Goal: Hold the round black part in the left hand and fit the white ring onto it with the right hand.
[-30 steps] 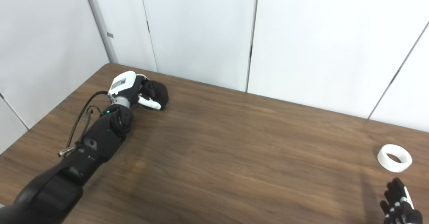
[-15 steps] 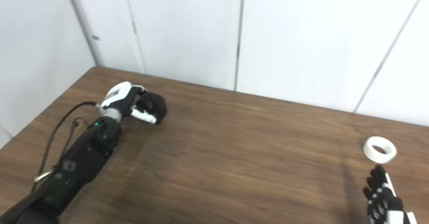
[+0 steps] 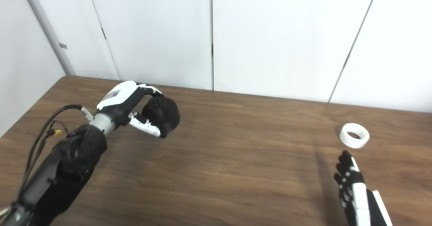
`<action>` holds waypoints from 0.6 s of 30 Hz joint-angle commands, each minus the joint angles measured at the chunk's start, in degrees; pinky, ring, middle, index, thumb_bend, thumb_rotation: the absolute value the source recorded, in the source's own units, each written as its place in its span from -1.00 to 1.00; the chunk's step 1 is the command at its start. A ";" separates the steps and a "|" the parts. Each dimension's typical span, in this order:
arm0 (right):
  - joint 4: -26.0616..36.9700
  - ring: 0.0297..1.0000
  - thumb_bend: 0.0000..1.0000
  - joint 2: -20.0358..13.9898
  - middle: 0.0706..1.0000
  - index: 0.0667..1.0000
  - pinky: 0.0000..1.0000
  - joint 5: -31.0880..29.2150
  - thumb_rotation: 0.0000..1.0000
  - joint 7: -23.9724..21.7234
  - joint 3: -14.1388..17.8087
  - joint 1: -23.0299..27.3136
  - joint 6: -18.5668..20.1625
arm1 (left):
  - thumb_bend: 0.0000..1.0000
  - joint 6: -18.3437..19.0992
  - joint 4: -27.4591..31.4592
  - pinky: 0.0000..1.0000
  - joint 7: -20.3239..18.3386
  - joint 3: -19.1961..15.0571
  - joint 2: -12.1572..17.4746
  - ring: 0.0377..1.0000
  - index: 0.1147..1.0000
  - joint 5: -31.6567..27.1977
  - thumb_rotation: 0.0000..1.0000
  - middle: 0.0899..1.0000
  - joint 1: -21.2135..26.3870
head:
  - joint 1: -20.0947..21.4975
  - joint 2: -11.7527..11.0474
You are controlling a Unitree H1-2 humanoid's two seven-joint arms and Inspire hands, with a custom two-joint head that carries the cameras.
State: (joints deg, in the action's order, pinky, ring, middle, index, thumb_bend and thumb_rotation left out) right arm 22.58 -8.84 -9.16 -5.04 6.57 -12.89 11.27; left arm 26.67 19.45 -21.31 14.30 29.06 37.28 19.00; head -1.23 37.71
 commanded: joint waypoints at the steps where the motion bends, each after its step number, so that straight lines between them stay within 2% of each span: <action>1: 2.89 1.00 0.18 1.36 1.00 1.00 1.00 0.41 1.00 1.01 -0.13 0.96 -0.57 | 0.05 -0.35 3.87 1.00 -0.76 0.46 -0.73 0.86 -0.17 1.03 -0.89 0.54 0.55 | 0.60 0.51; 5: 2.87 1.00 0.17 1.52 1.00 1.00 1.00 0.11 1.00 1.64 -0.65 1.11 -0.08 | 0.05 -0.89 6.90 1.00 -1.75 2.84 -4.49 0.86 -0.17 2.53 -0.90 0.53 -1.60 | 2.80 1.85; 9: 3.01 1.00 0.19 1.86 1.00 1.00 1.00 0.47 1.00 2.37 -1.18 1.39 0.53 | 0.05 -2.86 6.67 1.00 -1.22 6.24 -8.08 0.81 -0.18 5.67 -0.89 0.52 -3.15 | 4.56 3.03; 15: 3.71 1.00 0.20 2.35 1.00 1.00 1.00 0.64 1.00 3.45 -2.34 2.15 2.05 | 0.05 -5.01 7.76 1.00 -3.43 9.89 -10.21 0.81 -0.18 8.28 -0.89 0.52 -4.96 | 7.64 5.36; 18: 4.10 1.00 0.27 2.34 0.99 1.00 1.00 1.12 1.00 4.08 -2.92 2.56 2.89 | 0.05 -6.11 8.43 1.00 -4.62 11.89 -11.32 0.81 -0.17 8.97 -0.89 0.52 -6.63 | 8.88 6.17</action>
State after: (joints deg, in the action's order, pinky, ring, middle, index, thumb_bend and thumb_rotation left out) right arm 24.07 -8.46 -8.19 -1.54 3.49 -12.28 14.75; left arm 22.39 25.50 -25.89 25.84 18.37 45.35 11.79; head 7.29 43.68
